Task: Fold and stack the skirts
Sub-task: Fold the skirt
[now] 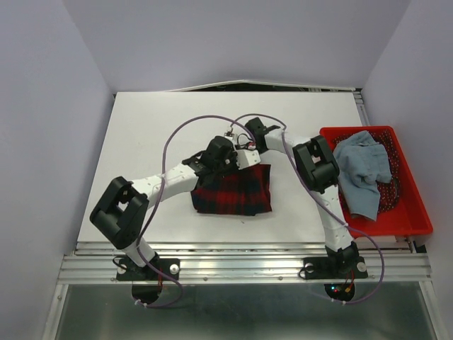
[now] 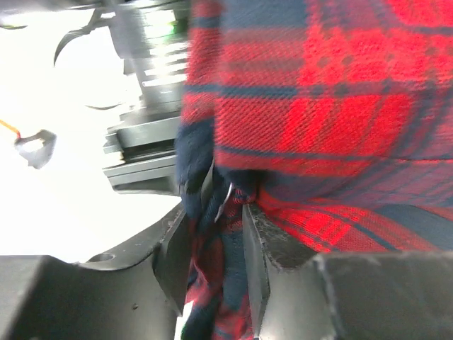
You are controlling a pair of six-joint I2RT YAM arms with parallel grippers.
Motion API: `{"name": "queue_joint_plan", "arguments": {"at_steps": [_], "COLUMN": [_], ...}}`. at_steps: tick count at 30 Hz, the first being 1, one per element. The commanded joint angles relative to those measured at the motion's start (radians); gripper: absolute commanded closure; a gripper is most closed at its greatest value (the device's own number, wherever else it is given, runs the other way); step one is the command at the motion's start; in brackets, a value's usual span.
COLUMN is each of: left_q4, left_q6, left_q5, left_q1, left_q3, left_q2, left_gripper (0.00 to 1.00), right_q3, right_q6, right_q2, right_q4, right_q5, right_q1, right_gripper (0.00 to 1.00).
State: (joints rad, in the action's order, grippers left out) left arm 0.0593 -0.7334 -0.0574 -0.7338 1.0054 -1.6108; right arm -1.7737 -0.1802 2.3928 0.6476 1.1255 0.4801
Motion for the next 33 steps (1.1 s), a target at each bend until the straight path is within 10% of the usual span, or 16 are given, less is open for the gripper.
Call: {"name": "queue_joint_plan", "arguments": {"at_steps": [1,9,16,33], "left_q4": [0.099,-0.203,-0.266,-0.084], "left_q6": [-0.014,0.254,0.778,1.169], "left_q5": [0.186,0.095,-0.137,0.138], "left_q1": [0.030,0.030,0.005,-0.064], "left_q3": [0.013,0.085,-0.004,-0.044], "left_q2": [0.116,0.356,0.471,0.114], "left_gripper": [0.51,0.35,0.36,0.39], "right_q3": [-0.023,-0.101,-0.133,-0.116], "right_q6": [0.011,0.054,0.076,0.241], "right_q2": [0.034,0.045,0.051,0.017], "right_q4": [0.076,0.073,0.064,-0.074], "right_q5": [-0.026,-0.102,-0.164,-0.421], "right_q1": [0.046,0.015,0.015,0.015], "right_gripper": [0.54,0.50,0.50,0.46]}}
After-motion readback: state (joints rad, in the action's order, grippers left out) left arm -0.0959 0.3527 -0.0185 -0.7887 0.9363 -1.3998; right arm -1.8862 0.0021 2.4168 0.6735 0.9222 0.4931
